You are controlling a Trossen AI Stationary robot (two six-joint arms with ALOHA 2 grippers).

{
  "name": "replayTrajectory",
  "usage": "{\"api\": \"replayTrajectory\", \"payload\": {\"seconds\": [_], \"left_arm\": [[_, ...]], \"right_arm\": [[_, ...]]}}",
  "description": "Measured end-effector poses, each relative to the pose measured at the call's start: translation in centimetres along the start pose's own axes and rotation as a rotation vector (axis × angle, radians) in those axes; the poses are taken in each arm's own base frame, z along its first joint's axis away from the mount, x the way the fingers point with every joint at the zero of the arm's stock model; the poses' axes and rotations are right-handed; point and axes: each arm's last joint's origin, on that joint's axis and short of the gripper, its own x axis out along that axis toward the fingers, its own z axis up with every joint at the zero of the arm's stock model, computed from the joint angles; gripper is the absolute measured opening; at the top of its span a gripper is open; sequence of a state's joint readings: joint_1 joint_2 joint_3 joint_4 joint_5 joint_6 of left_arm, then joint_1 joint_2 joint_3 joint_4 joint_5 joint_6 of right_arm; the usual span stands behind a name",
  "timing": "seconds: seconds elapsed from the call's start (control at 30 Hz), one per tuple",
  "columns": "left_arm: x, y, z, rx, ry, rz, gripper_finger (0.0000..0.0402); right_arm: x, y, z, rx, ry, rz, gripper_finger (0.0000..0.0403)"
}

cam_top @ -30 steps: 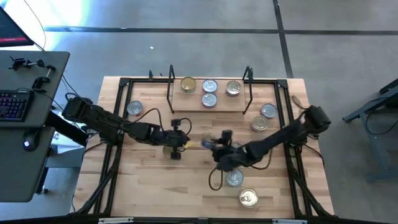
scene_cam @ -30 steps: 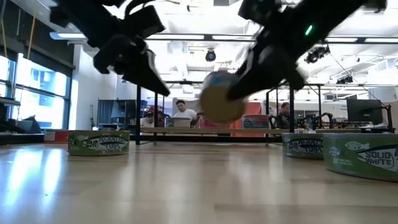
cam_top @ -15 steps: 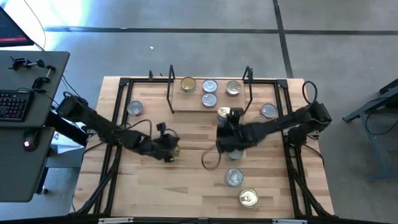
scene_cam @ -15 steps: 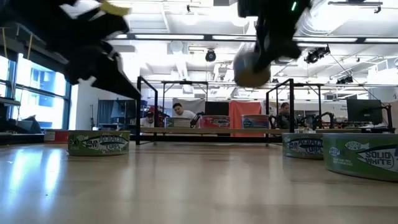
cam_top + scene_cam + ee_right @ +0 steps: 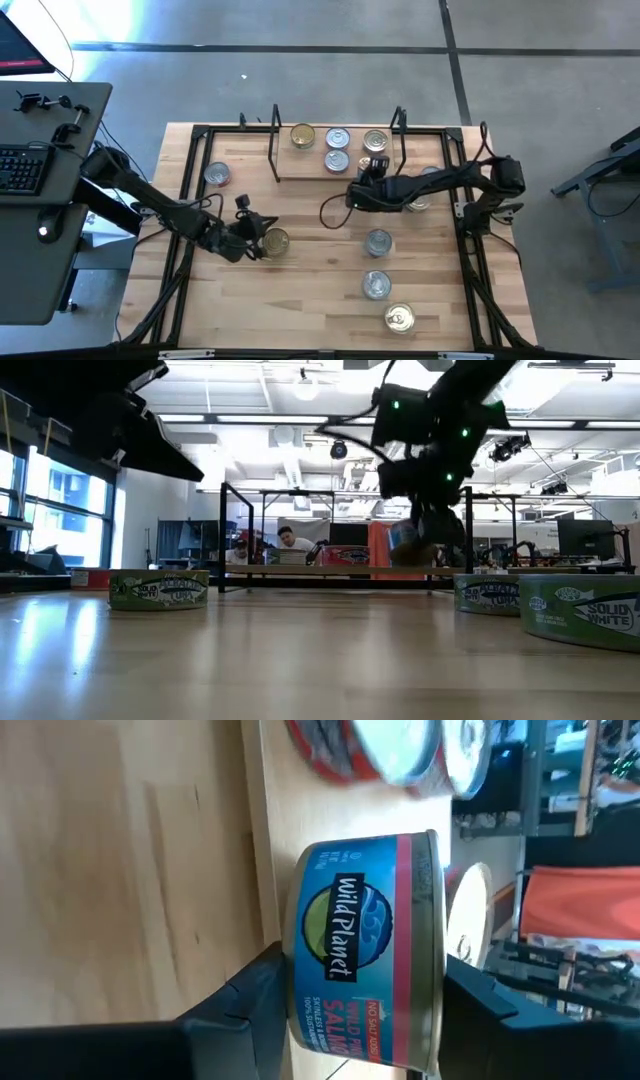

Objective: Stack canned seafood by type on shelf
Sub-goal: Put the blue-pink tuna can and align with the other blue tuna can on the shelf

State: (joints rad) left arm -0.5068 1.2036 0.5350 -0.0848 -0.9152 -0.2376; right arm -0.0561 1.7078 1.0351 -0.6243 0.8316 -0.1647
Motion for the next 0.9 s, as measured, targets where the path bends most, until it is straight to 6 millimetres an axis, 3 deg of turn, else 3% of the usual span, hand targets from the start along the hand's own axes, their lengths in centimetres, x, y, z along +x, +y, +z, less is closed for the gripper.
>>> {"api": "replayTrajectory", "payload": {"seconds": [0.2, 0.37, 0.47, 0.9], "left_arm": [[0.24, -0.23, -0.29, -0.011, 0.014, 0.008, 0.0], [0.25, -0.24, -0.29, -0.01, 0.014, 0.008, 0.0], [0.25, -0.23, -0.28, -0.012, 0.013, 0.009, 0.0], [-0.47, -0.89, -0.21, -0.01, -0.013, -0.031, 0.0]], "right_arm": [[0.69, -0.55, -0.29, 0.022, 0.023, 0.02, 0.0167], [0.72, -0.56, -0.26, 0.025, 0.025, 0.008, 0.0266], [0.72, -0.57, -0.26, 0.025, 0.026, 0.003, 0.0297], [0.47, -0.7, -0.29, 0.154, 0.03, -0.089, 0.0307]]}}
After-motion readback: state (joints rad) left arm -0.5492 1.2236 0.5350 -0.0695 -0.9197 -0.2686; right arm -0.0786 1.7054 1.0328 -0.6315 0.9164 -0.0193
